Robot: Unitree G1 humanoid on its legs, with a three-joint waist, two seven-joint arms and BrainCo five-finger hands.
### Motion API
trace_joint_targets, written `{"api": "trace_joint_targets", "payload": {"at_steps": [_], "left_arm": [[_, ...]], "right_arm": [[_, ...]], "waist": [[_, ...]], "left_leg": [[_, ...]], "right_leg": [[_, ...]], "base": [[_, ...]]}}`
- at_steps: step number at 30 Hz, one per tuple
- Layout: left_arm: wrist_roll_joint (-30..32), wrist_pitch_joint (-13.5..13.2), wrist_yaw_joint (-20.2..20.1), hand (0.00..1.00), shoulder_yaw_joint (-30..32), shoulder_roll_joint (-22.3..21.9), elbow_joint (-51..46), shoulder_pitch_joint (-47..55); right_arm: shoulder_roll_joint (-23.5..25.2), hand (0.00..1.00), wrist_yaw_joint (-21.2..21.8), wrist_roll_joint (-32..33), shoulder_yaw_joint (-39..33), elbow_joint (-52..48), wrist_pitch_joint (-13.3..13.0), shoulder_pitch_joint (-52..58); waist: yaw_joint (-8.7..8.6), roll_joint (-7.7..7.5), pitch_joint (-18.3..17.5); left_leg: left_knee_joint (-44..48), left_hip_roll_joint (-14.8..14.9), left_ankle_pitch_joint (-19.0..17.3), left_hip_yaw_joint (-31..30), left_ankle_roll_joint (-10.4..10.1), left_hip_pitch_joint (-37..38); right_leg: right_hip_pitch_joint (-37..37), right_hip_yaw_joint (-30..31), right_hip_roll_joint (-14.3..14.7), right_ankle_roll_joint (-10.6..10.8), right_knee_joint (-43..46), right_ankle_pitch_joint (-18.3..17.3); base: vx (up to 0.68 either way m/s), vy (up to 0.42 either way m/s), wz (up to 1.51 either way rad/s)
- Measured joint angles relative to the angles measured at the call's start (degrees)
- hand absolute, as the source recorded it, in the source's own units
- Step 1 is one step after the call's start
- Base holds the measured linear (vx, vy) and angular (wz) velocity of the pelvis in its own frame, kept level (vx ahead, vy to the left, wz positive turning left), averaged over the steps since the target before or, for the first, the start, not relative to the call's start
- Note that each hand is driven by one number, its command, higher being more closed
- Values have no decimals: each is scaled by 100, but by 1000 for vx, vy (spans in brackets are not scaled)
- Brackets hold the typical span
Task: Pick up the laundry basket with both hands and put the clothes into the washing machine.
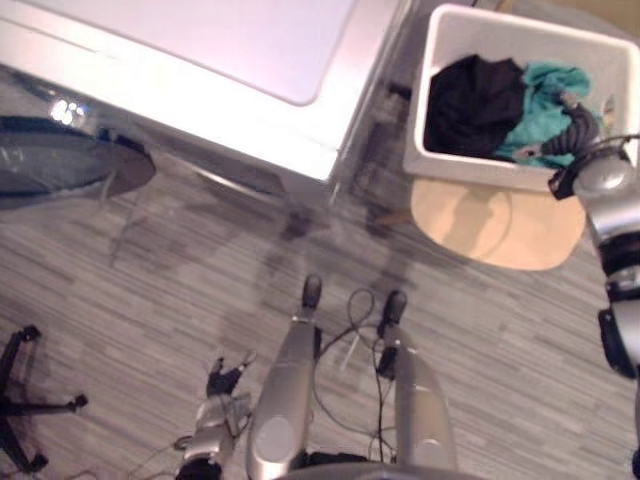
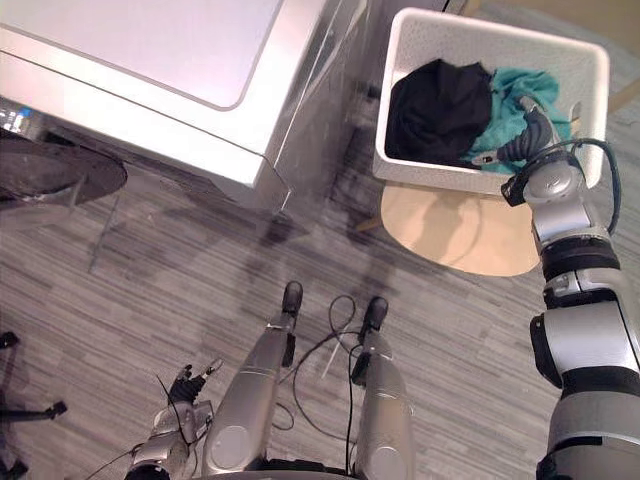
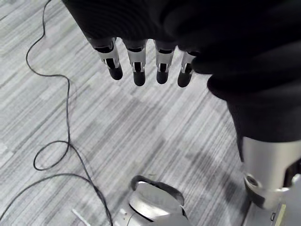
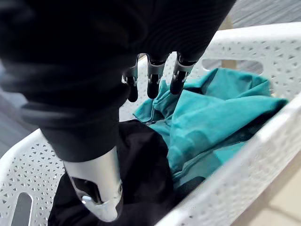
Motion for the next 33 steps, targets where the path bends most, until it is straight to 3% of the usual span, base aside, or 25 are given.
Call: {"api": "trace_joint_targets", "payload": {"at_steps": [13, 26, 33], "left_arm": [[-197, -187, 223, 0, 427, -330, -512, -216], [-388, -253, 423, 0, 566, -422, -963, -238], [-445, -293, 455, 0, 882, -445, -1103, -330]], "right_arm": [[-276, 0, -664, 337, -20, -673, 7, -933], [-241, 0, -699, 445, 376, -1280, -33, -1559], [-418, 0, -655, 578, 342, -1421, -122, -2000]], "waist": [[203, -91, 286], [371, -187, 337], [340, -260, 374]], "left_leg": [[846, 161, -329, -75, 31, -1356], [1344, 205, -342, -327, -17, -2479], [1789, 188, -408, -493, -115, -3179]], "right_leg": [[-1029, -104, 109, -22, 292, -38], [-2175, -321, 80, -165, 1136, -304], [-2956, -400, -7, -171, 1929, -628]], "base": [[22, 34, -5], [21, 8, 1], [45, -6, -1]]}}
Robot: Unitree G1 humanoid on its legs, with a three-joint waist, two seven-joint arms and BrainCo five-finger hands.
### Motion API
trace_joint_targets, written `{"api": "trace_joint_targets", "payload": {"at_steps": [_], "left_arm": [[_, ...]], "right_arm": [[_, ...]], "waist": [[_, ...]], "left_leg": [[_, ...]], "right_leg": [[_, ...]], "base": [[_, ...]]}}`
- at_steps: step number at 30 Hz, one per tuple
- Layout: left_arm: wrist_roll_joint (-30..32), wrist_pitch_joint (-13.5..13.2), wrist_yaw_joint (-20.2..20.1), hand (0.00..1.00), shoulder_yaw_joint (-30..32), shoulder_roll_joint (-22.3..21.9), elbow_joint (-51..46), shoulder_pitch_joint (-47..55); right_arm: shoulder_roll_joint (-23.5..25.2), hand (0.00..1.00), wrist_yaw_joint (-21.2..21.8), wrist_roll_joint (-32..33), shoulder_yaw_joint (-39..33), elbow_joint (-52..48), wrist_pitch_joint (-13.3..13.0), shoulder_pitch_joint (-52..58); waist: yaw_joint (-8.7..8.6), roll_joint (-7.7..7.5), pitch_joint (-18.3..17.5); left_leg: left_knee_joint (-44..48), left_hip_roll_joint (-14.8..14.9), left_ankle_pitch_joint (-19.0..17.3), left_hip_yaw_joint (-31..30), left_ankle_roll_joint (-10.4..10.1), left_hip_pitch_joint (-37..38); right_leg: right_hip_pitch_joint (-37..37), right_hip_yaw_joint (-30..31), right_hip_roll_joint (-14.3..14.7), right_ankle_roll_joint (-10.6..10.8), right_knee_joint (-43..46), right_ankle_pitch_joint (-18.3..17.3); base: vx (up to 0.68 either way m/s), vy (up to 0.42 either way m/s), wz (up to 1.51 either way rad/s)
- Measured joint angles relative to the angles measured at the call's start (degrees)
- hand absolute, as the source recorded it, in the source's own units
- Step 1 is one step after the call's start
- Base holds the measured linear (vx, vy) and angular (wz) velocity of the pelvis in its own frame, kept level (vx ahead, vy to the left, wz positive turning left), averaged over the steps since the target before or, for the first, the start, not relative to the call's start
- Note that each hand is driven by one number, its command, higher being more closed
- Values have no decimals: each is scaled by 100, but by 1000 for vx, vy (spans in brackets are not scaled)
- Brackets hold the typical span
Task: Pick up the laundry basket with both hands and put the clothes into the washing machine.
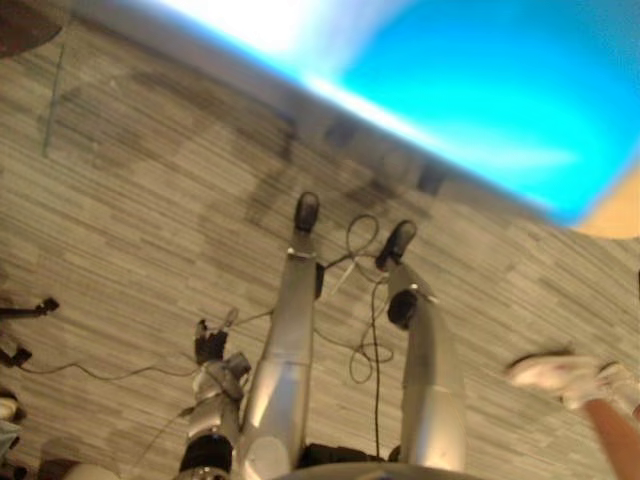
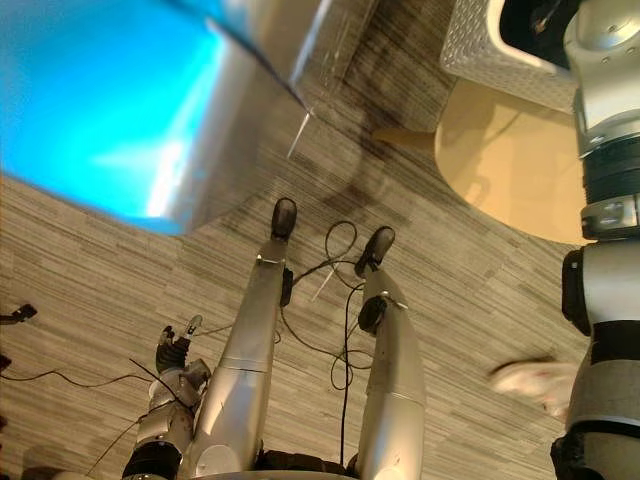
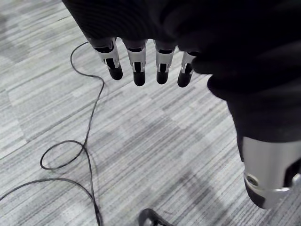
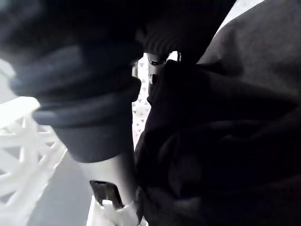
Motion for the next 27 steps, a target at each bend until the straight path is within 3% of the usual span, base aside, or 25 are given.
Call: {"api": "trace_joint_targets", "payload": {"at_steps": [1, 7, 15, 20, 27], "left_arm": [[-1, -3, 1, 0, 27, -6, 2, -30], [-113, -22, -16, 0, 74, 4, -17, -126], [-116, -23, -24, 0, 51, 3, -33, -153], [-112, -19, -26, 0, 13, -13, -32, -156], [-103, 55, -89, 0, 23, -50, 132, -154]], "right_arm": [[1, 100, 1, 37, 2, 5, -5, 1], [120, 100, 353, 103, 57, 205, 12, 94], [183, 100, 427, 55, 294, 234, -5, 251], [363, 100, 513, 56, 299, 411, 49, 643], [385, 100, 503, 66, 225, 409, 230, 906]], "waist": [[1, -2, 1], [10, -37, 19], [1, -52, 11], [-18, -60, 5], [-192, -88, -13]], "left_leg": [[41, -4, -7, -22, -11, -54], [282, -13, -61, -82, -94, -237], [272, 22, -58, -27, -114, -114], [67, 57, -57, 90, -110, 502], [-234, 99, -65, 293, -102, 1573]], "right_leg": [[-53, -23, -6, -12, 65, -29], [-315, -74, -84, 14, 527, -290], [-242, -48, -84, -80, 556, -259], [314, -16, -78, -120, 365, -228], [1236, 54, -93, -122, 253, -287]], "base": [[65, -17, 10], [49, -18, 5], [53, -15, 0], [67, -20, 4], [64, -30, 4]]}}
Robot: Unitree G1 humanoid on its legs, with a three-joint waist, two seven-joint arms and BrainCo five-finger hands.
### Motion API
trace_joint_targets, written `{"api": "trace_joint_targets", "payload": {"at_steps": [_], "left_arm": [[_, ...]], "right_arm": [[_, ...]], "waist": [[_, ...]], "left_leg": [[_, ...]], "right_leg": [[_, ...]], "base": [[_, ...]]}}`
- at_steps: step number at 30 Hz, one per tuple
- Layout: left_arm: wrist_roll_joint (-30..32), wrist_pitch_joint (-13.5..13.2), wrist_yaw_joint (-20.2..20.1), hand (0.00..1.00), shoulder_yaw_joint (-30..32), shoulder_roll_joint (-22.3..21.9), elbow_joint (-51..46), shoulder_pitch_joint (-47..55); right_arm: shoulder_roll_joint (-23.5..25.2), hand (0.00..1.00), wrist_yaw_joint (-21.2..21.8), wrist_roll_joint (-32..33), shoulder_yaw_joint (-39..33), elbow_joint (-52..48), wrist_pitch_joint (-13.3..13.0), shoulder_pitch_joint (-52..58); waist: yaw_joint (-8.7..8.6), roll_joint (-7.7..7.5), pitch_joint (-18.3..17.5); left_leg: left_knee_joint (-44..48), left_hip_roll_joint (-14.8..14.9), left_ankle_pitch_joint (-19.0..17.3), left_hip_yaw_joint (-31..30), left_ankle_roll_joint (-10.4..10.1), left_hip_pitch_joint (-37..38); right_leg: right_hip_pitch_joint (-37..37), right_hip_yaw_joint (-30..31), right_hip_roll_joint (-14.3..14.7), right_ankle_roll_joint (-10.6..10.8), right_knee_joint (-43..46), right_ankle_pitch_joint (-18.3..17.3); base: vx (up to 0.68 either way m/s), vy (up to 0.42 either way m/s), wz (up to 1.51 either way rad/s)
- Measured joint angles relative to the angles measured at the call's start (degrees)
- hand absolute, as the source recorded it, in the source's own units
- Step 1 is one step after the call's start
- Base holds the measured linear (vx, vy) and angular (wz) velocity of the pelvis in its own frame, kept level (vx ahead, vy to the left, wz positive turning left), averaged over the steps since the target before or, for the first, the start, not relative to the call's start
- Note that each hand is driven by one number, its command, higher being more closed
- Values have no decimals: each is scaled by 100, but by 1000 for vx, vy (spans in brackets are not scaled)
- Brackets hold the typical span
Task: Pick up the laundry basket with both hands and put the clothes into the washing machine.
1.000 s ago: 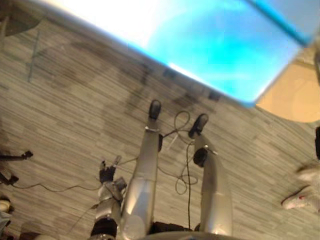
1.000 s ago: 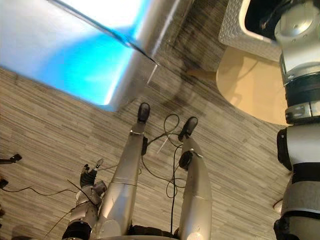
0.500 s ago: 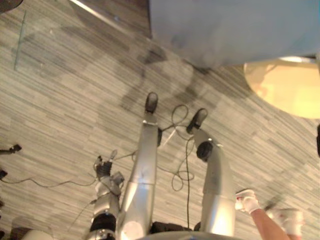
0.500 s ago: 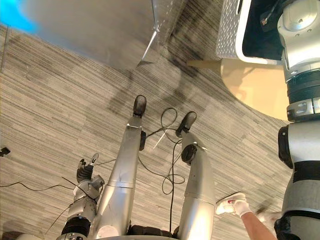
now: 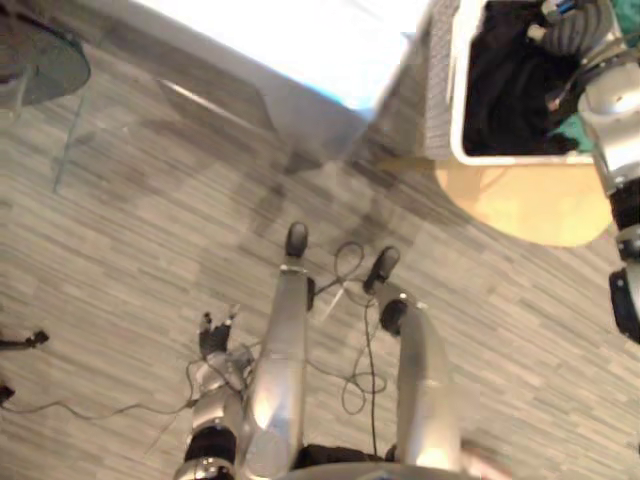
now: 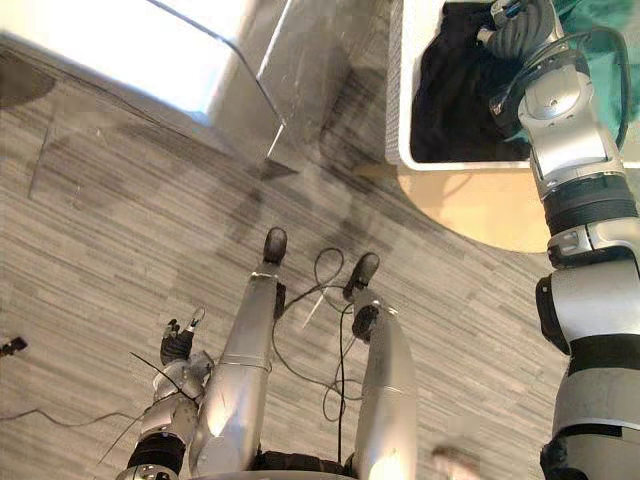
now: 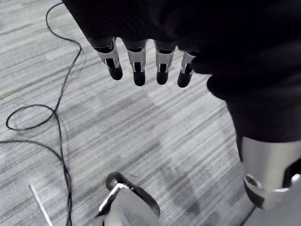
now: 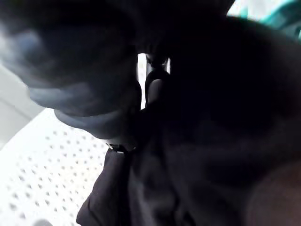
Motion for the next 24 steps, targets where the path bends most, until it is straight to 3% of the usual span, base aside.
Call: {"api": "trace_joint_targets", "payload": {"at_steps": [3, 5, 12, 17, 24], "left_arm": [[8, 17, -51, 0, 13, 15, 98, 1], [46, 90, -55, 0, 22, 70, 122, 25], [136, 208, -141, 0, -27, 137, 119, 56], [252, 261, -221, 0, -254, 203, -56, 163], [566, 315, -446, 0, -923, 295, -515, 471]], "right_arm": [[-3, 100, -4, 8, -88, -13, 2, 176], [-14, 100, -18, 8, -269, -72, 15, 392], [-148, 100, -138, 34, -888, -1057, 5, 1037], [-296, 100, -251, 35, -1757, -1827, -10, 1813], [-499, 100, -404, 31, -2044, -2110, -30, 2131]], "waist": [[-19, -8, -10], [-81, -107, -101], [-270, -181, -332], [-325, -166, -912], [-597, -80, -1633]], "left_leg": [[-73, -3, -19, 36, 2, 430], [-188, -34, -38, 106, -2, 819], [-580, -100, -31, 205, -18, 1904], [-1095, -132, 5, 293, -27, 2661], [-2058, -185, 210, 394, -21, 3701]], "right_leg": [[370, 31, -24, 8, 45, -98], [652, 50, -90, 9, 156, -255], [1557, 86, -182, 52, 97, -415], [2212, 63, -190, 70, -277, -403], [2996, 170, -165, 158, -879, -343]], "base": [[31, -42, 9], [11, -59, 14], [26, -59, 7], [93, -16, 1], [148, -3, -5]]}}
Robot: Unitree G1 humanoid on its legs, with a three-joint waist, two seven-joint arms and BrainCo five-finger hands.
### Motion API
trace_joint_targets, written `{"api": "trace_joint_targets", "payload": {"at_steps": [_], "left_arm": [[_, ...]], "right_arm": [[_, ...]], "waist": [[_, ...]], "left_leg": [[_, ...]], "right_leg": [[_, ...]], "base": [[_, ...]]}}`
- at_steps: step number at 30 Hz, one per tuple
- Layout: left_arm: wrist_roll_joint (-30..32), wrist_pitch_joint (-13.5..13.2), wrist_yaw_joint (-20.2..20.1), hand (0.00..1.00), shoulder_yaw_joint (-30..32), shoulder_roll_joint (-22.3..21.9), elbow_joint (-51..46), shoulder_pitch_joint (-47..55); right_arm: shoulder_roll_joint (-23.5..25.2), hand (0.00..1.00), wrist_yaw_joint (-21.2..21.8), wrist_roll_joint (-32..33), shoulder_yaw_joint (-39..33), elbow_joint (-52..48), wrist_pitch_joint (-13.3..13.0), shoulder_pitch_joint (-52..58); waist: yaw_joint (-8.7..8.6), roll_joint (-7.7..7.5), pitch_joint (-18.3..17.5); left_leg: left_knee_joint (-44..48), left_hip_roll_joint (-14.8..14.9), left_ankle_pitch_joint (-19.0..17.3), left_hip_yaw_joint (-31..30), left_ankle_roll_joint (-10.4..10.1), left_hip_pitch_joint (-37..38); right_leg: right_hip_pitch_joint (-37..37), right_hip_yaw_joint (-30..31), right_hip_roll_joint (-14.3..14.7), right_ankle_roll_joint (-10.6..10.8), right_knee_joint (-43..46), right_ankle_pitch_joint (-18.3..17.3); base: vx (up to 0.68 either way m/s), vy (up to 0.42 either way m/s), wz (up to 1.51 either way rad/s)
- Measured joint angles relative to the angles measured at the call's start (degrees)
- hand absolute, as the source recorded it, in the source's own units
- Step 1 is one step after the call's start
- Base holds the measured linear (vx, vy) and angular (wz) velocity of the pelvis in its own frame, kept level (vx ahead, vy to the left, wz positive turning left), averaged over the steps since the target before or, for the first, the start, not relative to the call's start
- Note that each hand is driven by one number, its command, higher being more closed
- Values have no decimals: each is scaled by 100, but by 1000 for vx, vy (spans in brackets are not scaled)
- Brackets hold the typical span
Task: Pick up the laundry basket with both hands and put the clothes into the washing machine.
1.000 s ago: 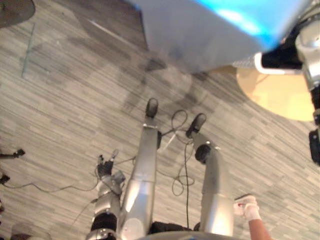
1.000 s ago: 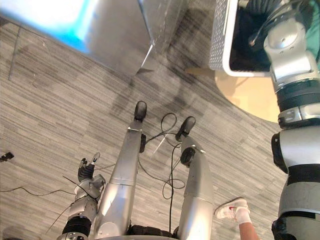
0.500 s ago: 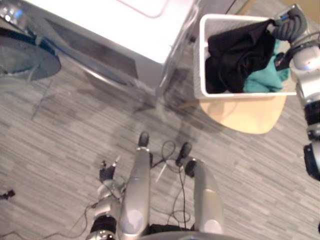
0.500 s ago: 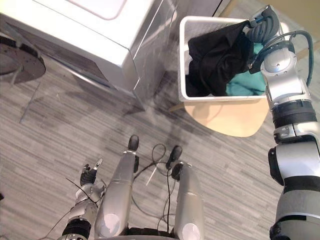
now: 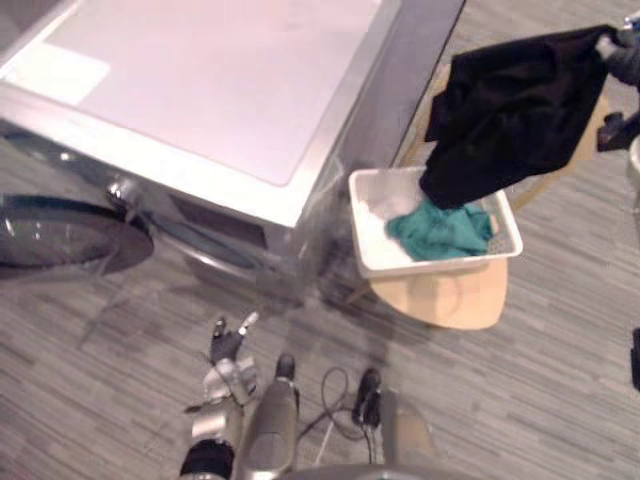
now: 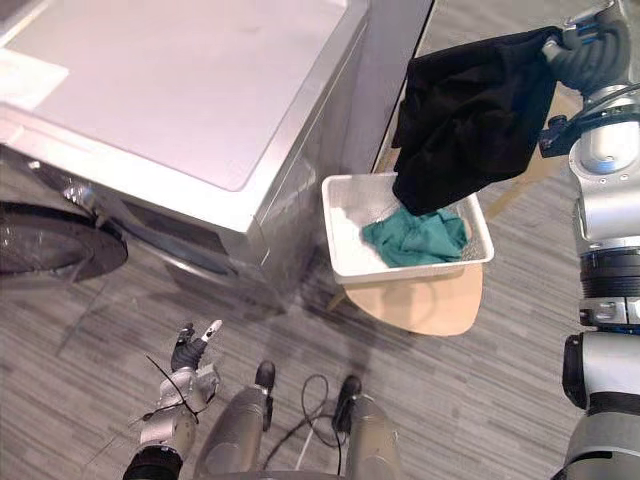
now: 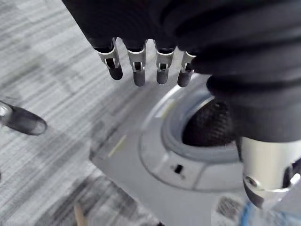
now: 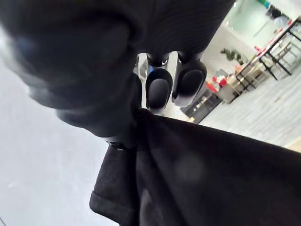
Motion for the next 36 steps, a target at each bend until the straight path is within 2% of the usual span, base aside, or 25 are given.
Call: {"api": "trace_joint_targets", "payload": {"at_steps": [3, 4, 8, 13, 18, 20, 25, 28, 30, 31, 33, 34, 35, 36], "left_arm": [[52, 1, -91, 0, -392, -21, -286, 58], [53, 0, -129, 0, -578, -19, -438, 58], [50, 50, -127, 0, -922, 24, -728, 187], [42, 145, -112, 0, -1170, 140, -732, 276], [-147, 284, -97, 0, -1624, 401, -775, 182], [-245, 525, 48, 0, -1752, 500, -755, -8], [-342, 790, 281, 0, -2111, 750, -172, -676], [-360, 940, 307, 0, -2451, 845, 245, -1203], [-406, 1013, 275, 0, -2688, 920, 255, -1448], [-402, 806, 122, 0, -2970, 914, 217, -1731], [-404, 501, -39, 0, -3174, 749, -5, -2620], [-402, 203, -78, 0, -3161, 633, -129, -3297], [-401, -62, -111, 0, -3104, 621, -293, -3771], [-401, -172, -108, 0, -3104, 620, -347, -3978]], "right_arm": [[-163, 100, 0, -16, 1, 29, -31, 0], [-225, 100, -9, -20, -1, 36, -39, -2], [-221, 100, -102, -20, -3, 170, -108, -2], [-206, 100, -107, -23, 7, 313, -169, -13], [-153, 100, -100, -48, 110, 301, -193, -18], [27, 100, -102, -47, 111, 231, -196, -17], [553, 100, -105, -44, 295, 0, -196, 5], [890, 100, -105, -45, 338, -447, -212, 98], [1123, 100, -107, -45, 374, -603, -237, 169], [1206, 100, -105, -48, 498, -599, -237, 235], [1435, 100, -98, -88, 615, -622, -242, 255], [1546, 100, -94, -140, 713, -684, -246, 292], [1654, 100, -89, -170, 793, -749, -246, 314], [1653, 100, -87, -187, 800, -762, -247, 315]], "waist": [[-53, 114, -204], [-134, 155, -273], [-278, 184, -504], [-274, 211, -704], [-284, 208, -726], [-291, 209, -749], [-314, 213, -752], [-320, 220, -759], [-370, 226, -773], [-445, 141, -819], [-462, 106, -830], [-465, 168, -889], [-539, 190, -982], [-637, 171, -994]], "left_leg": [[-447, 2, 134, 69, 5, 405], [-620, -4, 225, 78, 21, 549], [-1006, -3, 329, 125, 30, 979], [-1218, 1, 369, 272, 49, 1190], [-1380, 2, 428, 498, 57, 1404], [-1388, 1, 440, 643, 38, 1408], [-1377, -37, 436, 762, 23, 1419], [-1582, -127, 437, 759, 17, 1422], [-1792, -98, 516, 789, -39, 1420], [-1801, -207, 576, 776, -64, 1430], [-1638, -304, 586, 722, -4, 1348], [-1677, -158, 587, 758, 11, 1265], [-1880, -69, 604, 877, 11, 1277], [-1966, -62, 629, 884, -27, 1315]], "right_leg": [[303, 64, 70, 48, -341, 116], [421, 76, 86, 56, -486, 175], [730, 206, 192, 89, -789, 276], [896, 372, 297, 106, -1113, 480], [1074, 638, 365, 129, -1488, 778], [1078, 781, 383, 159, -1668, 937], [1175, 1124, 399, 221, -2104, 1207], [1300, 1397, 403, 276, -2619, 1191], [1122, 1617, 495, 292, -2122, 1237], [1115, 1611, 460, 196, -1975, 1189], [1134, 1716, 393, 168, -2111, 1133], [1188, 1818, 544, 195, -2271, 1165], [927, 1798, 659, 154, -1670, 1123], [926, 1788, 675, 141, -1460, 1095]], "base": [[129, 2, -17], [89, 11, -9], [59, -4, -16], [-12, 27, -17], [-90, 42, -25], [-134, 47, -29], [-138, 41, -17], [-129, 50, -3], [-92, 34, 17], [-64, 47, 37], [-80, 52, -10], [-101, 15, -78], [-72, 2, -73], [13, 6, -51]]}}
